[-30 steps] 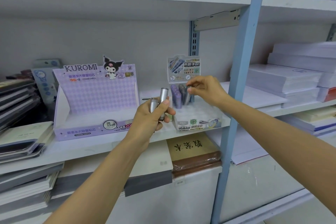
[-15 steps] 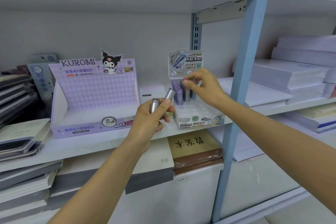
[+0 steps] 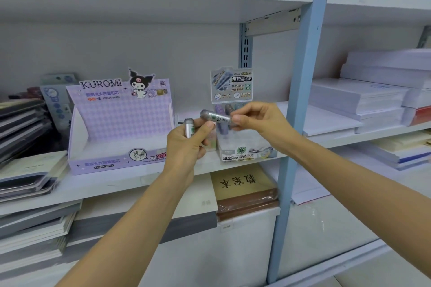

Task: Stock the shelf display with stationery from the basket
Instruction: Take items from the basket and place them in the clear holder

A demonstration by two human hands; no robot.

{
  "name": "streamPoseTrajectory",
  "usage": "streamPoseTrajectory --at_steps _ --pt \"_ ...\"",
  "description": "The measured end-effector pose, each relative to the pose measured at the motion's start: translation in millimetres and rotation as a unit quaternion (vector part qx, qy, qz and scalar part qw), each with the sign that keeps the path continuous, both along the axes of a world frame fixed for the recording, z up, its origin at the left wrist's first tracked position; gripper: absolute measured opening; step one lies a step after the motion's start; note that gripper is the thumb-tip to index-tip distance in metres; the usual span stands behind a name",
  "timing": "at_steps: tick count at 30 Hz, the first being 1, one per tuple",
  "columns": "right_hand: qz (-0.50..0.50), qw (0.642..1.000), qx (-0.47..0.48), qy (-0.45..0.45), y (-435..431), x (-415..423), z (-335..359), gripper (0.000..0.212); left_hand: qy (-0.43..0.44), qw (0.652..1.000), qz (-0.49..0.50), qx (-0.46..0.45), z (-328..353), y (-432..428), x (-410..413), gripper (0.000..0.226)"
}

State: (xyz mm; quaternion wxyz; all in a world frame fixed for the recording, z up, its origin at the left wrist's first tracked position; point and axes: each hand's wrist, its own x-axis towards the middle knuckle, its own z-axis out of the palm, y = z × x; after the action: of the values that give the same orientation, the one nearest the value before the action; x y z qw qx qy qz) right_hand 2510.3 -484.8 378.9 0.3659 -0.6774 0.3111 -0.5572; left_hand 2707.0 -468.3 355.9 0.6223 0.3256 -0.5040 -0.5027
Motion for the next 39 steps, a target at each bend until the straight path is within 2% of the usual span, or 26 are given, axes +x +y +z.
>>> streamPoseTrajectory --at_steps 4,7,10,13,17,20,23,25,27,29,34,36,39 --pt "0.053 0.998 0.028 0.014 10 6 -8 0.021 0.01 1.0 0.003 -0.026 4 7 -8 0.008" --pt "0.063 0.996 0.04 0.045 16 6 -4 0.012 0.005 0.999 0.002 -0.032 6 12 -11 0.01" --pt "0.005 0.995 0.006 0.096 22 6 5 0.011 -0.022 0.998 0.011 -0.058 9 17 -13 0.009" --pt "-0.051 0.997 -0.024 0.059 24 10 16 0.019 -0.065 0.993 0.041 -0.085 11 18 -17 0.01" --pt "-0.041 0.997 -0.022 0.066 22 15 24 0.017 -0.127 0.984 0.057 -0.113 12 20 -23 0.013" --pt "-0.07 0.996 -0.033 0.05 13 5 30 0.017 -0.119 0.991 0.043 -0.052 13 17 -21 0.008" --pt "-0.13 0.99 -0.041 0.022 -3 -13 33 0.018 -0.045 0.998 -0.011 0.046 17 15 -16 0.019" --pt "-0.166 0.984 -0.027 0.061 -15 -22 28 0.018 0.006 0.996 -0.051 0.075 18 16 -14 0.025" --pt "-0.183 0.979 -0.007 0.092 -24 -24 21 0.018 0.022 0.994 -0.076 0.071 18 16 -13 0.028" --pt "-0.182 0.977 -0.006 0.112 -29 -22 14 0.021 -0.012 0.995 -0.085 0.053 17 15 -13 0.027" --pt "-0.173 0.957 -0.033 0.23 -35 -19 10 0.022 -0.131 0.986 -0.105 -0.013 6 12 -6 0.024" --pt "-0.145 0.95 -0.024 0.274 -36 -20 15 0.022 -0.148 0.983 -0.105 -0.023 2 10 -3 0.024" --pt "-0.127 0.95 -0.026 0.283 -37 -19 21 0.022 -0.145 0.984 -0.097 -0.026 -1 6 -2 0.022"
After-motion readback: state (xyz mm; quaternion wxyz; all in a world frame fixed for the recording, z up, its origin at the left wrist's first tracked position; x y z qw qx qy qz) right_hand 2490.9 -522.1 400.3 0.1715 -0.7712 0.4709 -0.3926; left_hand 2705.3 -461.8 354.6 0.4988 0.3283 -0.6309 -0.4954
